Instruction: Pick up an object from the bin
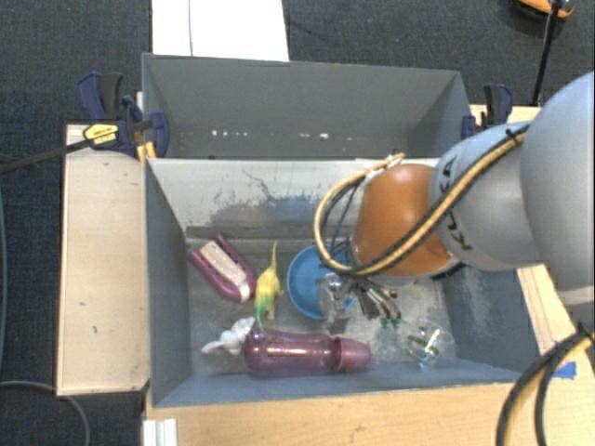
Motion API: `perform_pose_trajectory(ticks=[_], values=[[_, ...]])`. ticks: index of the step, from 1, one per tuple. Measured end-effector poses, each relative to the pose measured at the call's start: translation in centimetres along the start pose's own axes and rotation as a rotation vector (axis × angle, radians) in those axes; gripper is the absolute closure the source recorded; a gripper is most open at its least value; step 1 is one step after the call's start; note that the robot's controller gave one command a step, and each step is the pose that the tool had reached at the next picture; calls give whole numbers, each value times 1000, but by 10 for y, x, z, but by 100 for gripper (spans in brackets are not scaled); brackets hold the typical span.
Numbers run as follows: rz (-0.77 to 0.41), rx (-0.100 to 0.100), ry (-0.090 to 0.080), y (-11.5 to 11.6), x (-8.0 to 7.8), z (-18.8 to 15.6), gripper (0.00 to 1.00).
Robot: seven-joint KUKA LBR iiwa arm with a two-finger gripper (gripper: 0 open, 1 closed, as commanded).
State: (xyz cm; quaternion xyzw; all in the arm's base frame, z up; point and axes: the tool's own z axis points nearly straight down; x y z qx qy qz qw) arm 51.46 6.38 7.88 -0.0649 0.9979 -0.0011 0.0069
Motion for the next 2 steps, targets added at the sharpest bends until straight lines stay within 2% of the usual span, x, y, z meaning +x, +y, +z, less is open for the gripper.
perform_pose_trajectory(ticks=[1,2], values=[[-1,0,0,0,0,0,100],[-59,0,-3,28,-6,-143,100]])
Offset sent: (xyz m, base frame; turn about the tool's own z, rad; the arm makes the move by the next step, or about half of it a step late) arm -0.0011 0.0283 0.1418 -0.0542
